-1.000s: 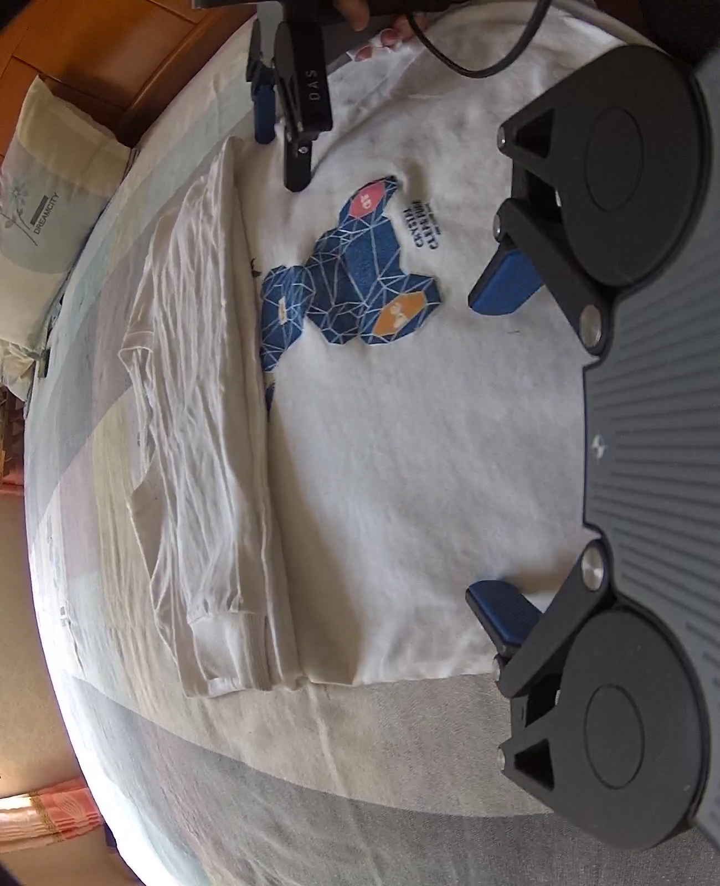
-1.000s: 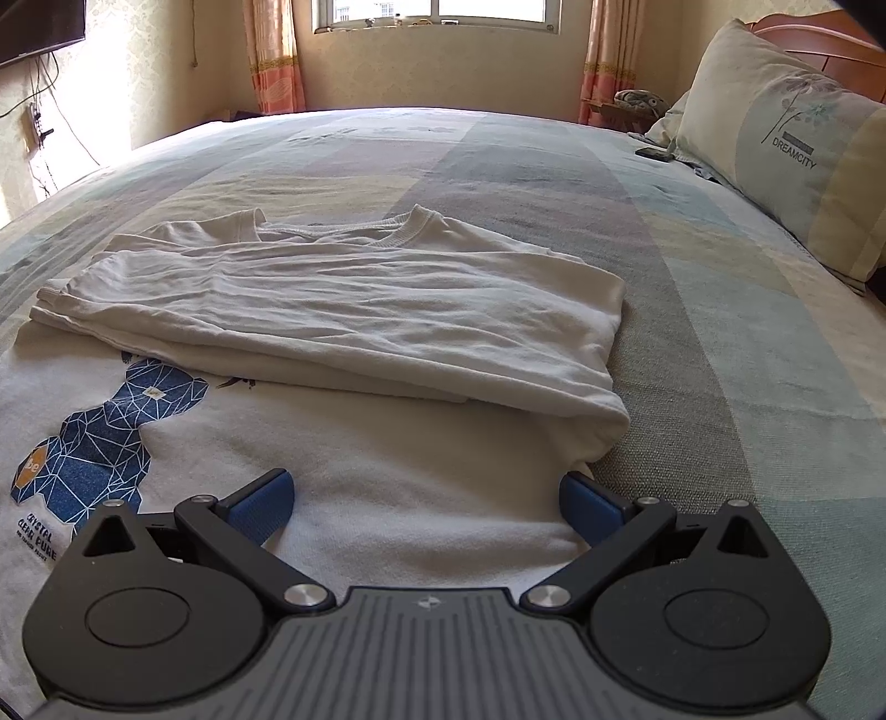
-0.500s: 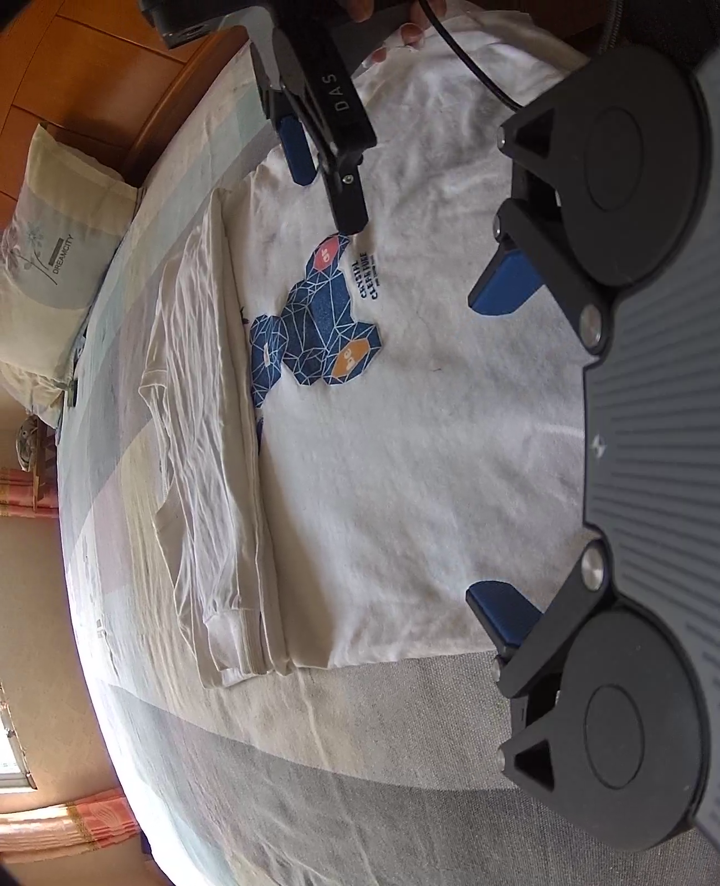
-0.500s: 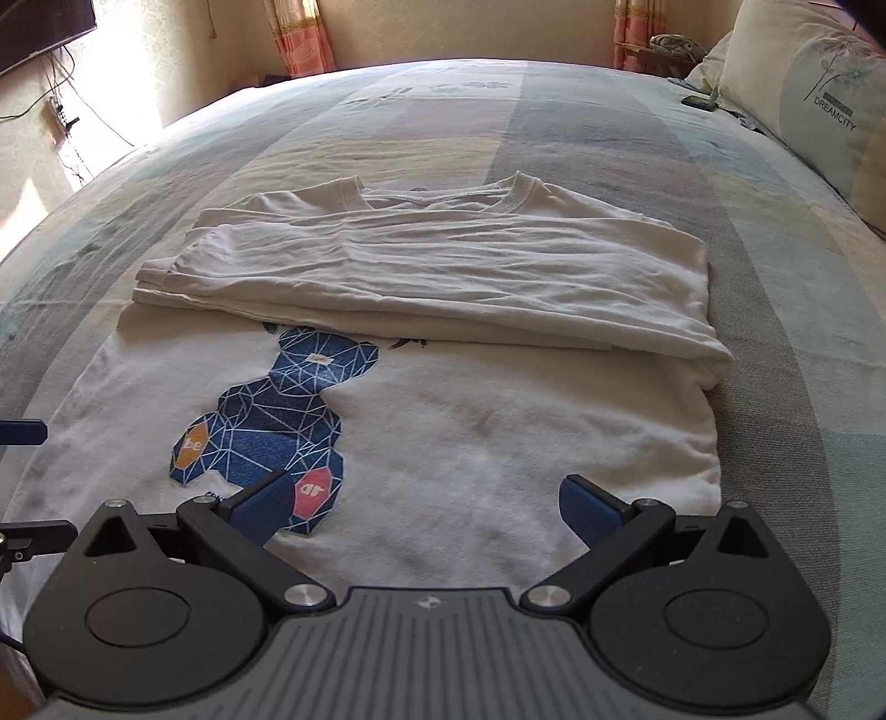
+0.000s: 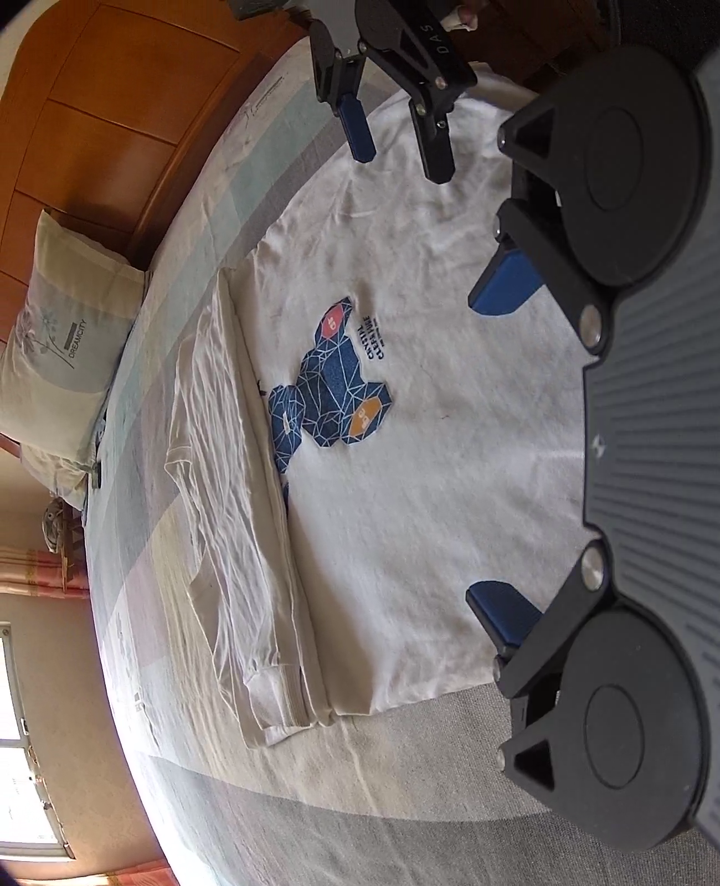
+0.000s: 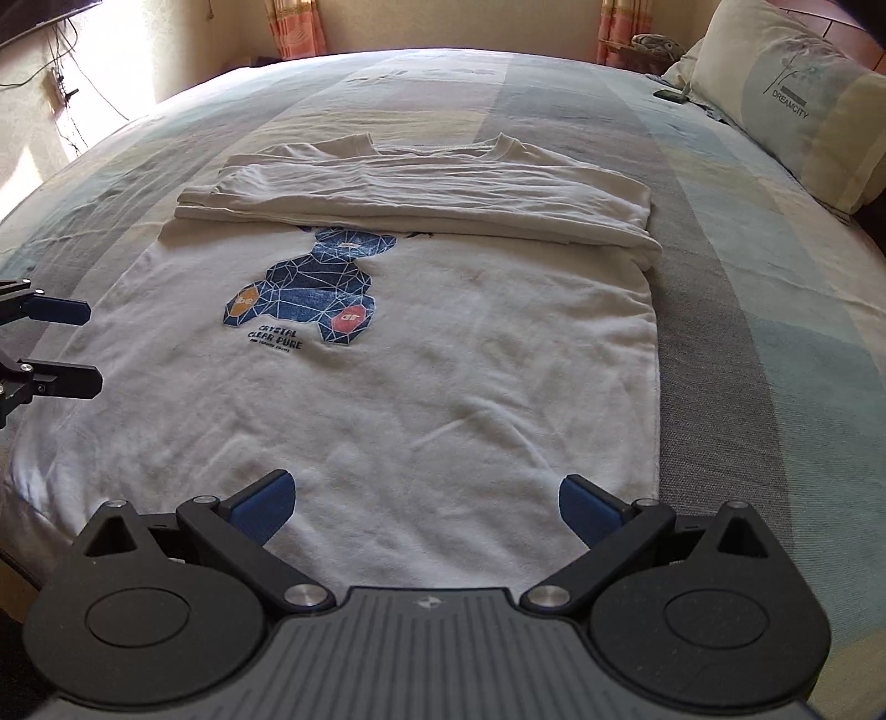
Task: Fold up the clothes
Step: 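Withdraw the open right gripper from the sweatshirt toward the body hem, then move both open grippers toward the ribbed hem of the sweatshirt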
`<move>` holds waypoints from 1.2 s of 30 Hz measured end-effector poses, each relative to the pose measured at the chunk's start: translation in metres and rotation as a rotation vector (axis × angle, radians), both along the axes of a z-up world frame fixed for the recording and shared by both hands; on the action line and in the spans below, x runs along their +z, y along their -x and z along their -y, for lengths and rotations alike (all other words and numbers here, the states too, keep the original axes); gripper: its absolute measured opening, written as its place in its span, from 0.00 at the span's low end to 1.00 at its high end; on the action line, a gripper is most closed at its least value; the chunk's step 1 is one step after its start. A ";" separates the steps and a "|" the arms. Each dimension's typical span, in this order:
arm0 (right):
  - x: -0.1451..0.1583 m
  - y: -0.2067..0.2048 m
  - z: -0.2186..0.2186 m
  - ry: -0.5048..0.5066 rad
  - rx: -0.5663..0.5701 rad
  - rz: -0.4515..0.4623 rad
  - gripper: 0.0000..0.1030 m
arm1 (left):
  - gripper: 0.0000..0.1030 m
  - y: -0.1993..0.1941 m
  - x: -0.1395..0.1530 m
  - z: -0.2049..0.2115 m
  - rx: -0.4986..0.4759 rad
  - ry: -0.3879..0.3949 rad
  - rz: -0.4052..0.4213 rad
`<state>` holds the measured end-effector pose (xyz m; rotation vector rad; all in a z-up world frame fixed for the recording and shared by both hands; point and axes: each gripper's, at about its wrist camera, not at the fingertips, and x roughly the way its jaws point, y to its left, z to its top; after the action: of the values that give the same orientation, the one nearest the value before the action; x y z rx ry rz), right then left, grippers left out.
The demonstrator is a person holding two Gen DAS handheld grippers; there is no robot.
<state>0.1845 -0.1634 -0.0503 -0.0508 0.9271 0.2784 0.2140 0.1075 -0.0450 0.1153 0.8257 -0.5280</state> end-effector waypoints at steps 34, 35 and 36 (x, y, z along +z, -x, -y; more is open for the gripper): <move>0.002 0.052 0.017 0.023 -0.078 -0.002 1.00 | 0.99 0.010 -0.017 0.007 -0.178 -0.073 -0.099; -0.004 0.051 0.014 0.037 -0.068 -0.016 1.00 | 0.99 0.010 -0.017 0.007 -0.172 -0.072 -0.105; -0.010 0.050 0.010 0.051 -0.058 -0.032 1.00 | 0.99 0.012 -0.019 0.005 -0.155 -0.072 -0.111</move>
<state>0.1349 -0.1739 -0.0607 -0.0668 0.9658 0.2021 0.2017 0.1027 -0.0640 0.2189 0.9498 -0.6548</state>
